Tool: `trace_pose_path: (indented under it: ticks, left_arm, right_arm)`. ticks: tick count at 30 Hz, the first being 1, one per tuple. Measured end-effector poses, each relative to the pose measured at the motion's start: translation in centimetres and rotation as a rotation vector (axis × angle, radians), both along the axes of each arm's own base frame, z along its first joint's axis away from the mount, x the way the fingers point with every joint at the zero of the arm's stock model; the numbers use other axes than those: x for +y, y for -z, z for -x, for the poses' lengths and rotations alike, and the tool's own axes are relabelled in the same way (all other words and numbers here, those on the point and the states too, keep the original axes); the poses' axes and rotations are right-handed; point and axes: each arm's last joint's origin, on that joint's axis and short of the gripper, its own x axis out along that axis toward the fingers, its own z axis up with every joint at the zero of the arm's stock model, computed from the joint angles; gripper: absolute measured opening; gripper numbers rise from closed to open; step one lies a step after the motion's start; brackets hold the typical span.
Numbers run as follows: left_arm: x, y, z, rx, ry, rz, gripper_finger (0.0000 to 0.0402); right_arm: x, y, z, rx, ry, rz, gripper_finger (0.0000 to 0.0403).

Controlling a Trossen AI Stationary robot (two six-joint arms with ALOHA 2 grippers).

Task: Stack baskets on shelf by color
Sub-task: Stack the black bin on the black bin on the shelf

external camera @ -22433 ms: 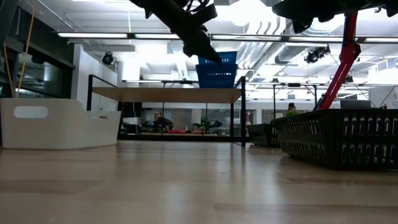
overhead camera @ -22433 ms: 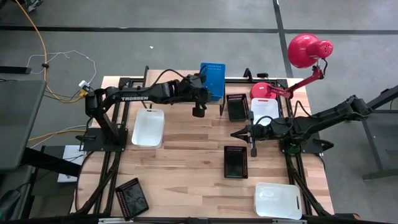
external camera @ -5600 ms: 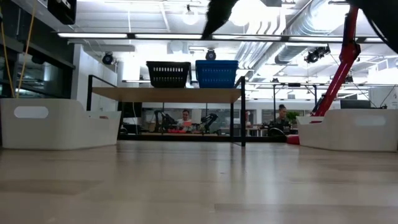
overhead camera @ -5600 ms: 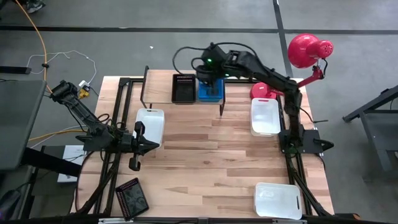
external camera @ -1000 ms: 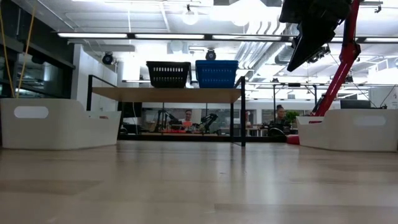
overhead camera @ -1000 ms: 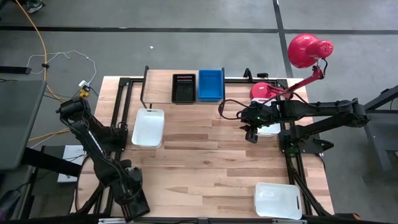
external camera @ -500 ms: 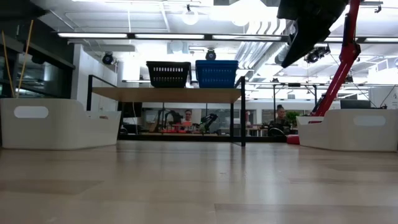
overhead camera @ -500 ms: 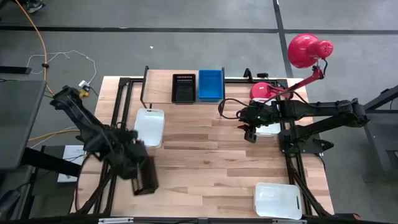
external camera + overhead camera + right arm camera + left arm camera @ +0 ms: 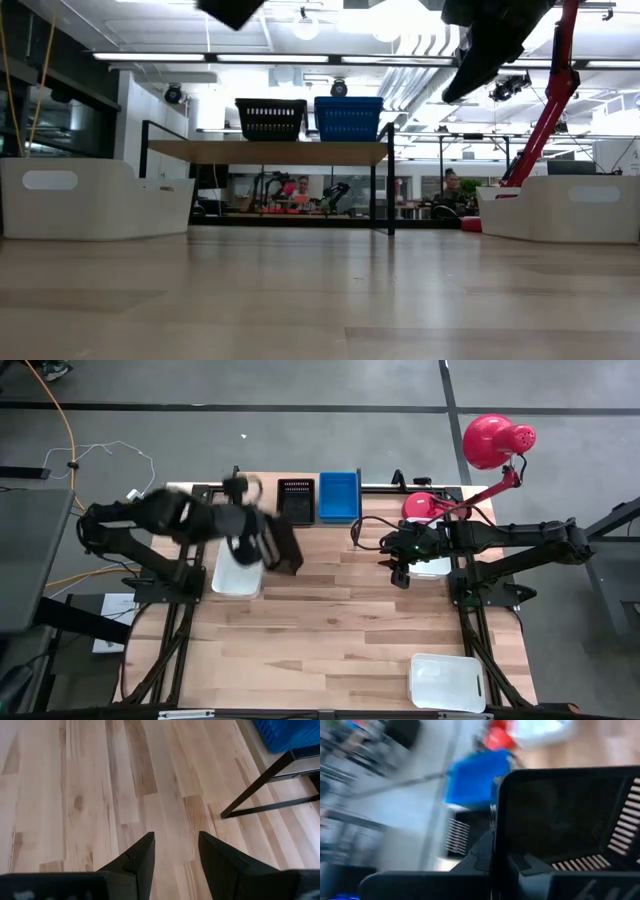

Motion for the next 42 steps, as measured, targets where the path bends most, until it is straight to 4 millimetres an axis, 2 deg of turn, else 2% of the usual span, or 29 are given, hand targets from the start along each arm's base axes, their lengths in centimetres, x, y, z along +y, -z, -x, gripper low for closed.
trace_pose_path:
  ticks: [4, 8, 14, 21, 30, 36, 42]
  left_arm:
    - [3.3, -3.0, -0.9, -0.004, -0.063, -0.133, 0.0]
    - [6.8, -4.1, -2.3, 0.065, -0.101, -0.186, 0.0]
    - [11.0, -2.7, -5.1, 0.226, -0.12, -0.225, 0.0]
    - [14.3, 0.3, -7.0, 0.31, -0.1, -0.115, 0.0]
    - [16.0, 2.1, -6.6, 0.41, -0.138, -0.027, 0.0]
    - [16.3, 2.3, -6.5, 0.36, -0.06, 0.073, 0.0]
    - [16.3, 2.3, -6.4, 0.369, -0.035, 0.086, 0.0]
  right_arm:
    - [0.0, -0.1, -0.1, -0.014, 0.0, 0.001, 0.0139]
    - [0.0, -0.1, -0.1, -0.02, 0.0, 0.0, 0.0139]
    - [0.0, -0.1, -0.1, -0.022, 0.007, -0.005, 0.0139]
    - [-0.1, -0.1, -0.1, -0.021, 0.025, 0.016, 0.0139]
    - [-0.1, 0.2, -0.1, -0.015, 0.02, 0.022, 0.0139]
    - [-0.1, 0.5, -0.1, -0.015, 0.02, 0.022, 0.0139]
    - [-0.1, 0.4, -0.2, -0.016, 0.02, 0.022, 0.0139]
